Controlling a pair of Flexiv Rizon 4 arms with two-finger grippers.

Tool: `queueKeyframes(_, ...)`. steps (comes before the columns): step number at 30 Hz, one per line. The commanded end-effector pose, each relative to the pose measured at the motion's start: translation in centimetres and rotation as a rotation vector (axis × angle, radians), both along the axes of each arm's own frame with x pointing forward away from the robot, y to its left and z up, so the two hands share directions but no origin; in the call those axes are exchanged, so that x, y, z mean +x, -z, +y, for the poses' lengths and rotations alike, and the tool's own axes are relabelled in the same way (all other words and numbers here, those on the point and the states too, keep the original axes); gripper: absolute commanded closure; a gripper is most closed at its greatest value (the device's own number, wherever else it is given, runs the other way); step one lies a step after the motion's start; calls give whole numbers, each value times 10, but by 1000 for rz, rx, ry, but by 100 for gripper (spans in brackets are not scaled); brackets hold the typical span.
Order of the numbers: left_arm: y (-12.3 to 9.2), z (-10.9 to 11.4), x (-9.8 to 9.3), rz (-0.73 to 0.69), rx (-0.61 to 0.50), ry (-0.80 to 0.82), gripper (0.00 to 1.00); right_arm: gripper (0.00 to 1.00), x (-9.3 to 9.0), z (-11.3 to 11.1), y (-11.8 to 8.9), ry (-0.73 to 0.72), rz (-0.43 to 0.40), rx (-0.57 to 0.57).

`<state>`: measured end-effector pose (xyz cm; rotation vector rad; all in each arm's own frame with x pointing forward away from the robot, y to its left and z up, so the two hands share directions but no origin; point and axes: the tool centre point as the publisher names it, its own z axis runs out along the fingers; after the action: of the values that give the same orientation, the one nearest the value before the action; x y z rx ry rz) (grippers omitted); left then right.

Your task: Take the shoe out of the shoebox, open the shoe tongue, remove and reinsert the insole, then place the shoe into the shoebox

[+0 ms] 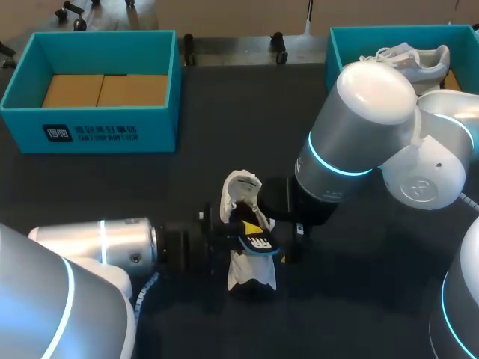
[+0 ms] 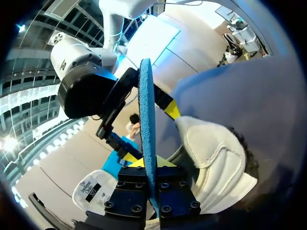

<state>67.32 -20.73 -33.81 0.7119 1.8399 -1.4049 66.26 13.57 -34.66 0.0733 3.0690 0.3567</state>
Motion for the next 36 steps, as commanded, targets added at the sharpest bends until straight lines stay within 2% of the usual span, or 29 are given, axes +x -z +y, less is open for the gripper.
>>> queueKeyframes(1,6,-5,4,-5,2,-9,100,0,-1,0,1,1,-3,0)
queueKeyframes(9,2,-1,1,48,-4,11,99,0,-1,0,1,1,-3,0)
queueKeyframes(10,1,-1,0,47,-4,11,90,0,-1,0,1,1,-3,0)
queueKeyframes(11,-1,1,-2,58,-12,18,73,0,-1,0,1,1,-3,0)
queueKeyframes(13,-5,2,-5,60,-15,22,62,0,-1,0,1,1,-3,0)
queueKeyframes(20,-16,6,-17,71,-50,52,58,0,-1,0,1,1,-3,0)
queueKeyframes(22,-18,5,-21,69,-55,58,61,0,-1,0,1,1,-3,0)
queueKeyframes(24,-18,4,-24,61,-55,62,67,0,-1,0,1,1,-3,0)
queueKeyframes(25,-19,3,-25,61,-55,67,76,0,-1,0,1,1,-3,0)
queueKeyframes(26,-19,3,-26,58,-56,71,80,0,-1,0,1,1,-3,0)
queueKeyframes(27,-19,3,-26,56,-59,75,100,0,-1,0,1,1,-3,0)
queueKeyframes(31,-14,1,-25,28,-57,76,100,0,-1,0,1,1,-3,0)
queueKeyframes(36,-5,-2,-15,-41,-21,50,100,0,-1,0,1,1,-3,0)
